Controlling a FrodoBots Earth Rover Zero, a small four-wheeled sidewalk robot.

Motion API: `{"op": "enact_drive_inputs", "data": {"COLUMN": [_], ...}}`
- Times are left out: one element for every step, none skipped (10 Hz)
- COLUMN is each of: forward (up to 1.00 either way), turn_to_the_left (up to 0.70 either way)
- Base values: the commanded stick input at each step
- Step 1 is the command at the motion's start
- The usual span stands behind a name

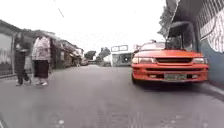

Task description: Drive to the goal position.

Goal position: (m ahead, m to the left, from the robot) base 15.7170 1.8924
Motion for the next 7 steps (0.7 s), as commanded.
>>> {"op": "enact_drive_inputs", "data": {"forward": [0.7, 0.7, 0.7, 0.7, 0.7, 0.7, 0.7], "turn_to_the_left": [0.35, 0.35, 0.12, 0.0, 0.0, 0.0, 0.0]}}
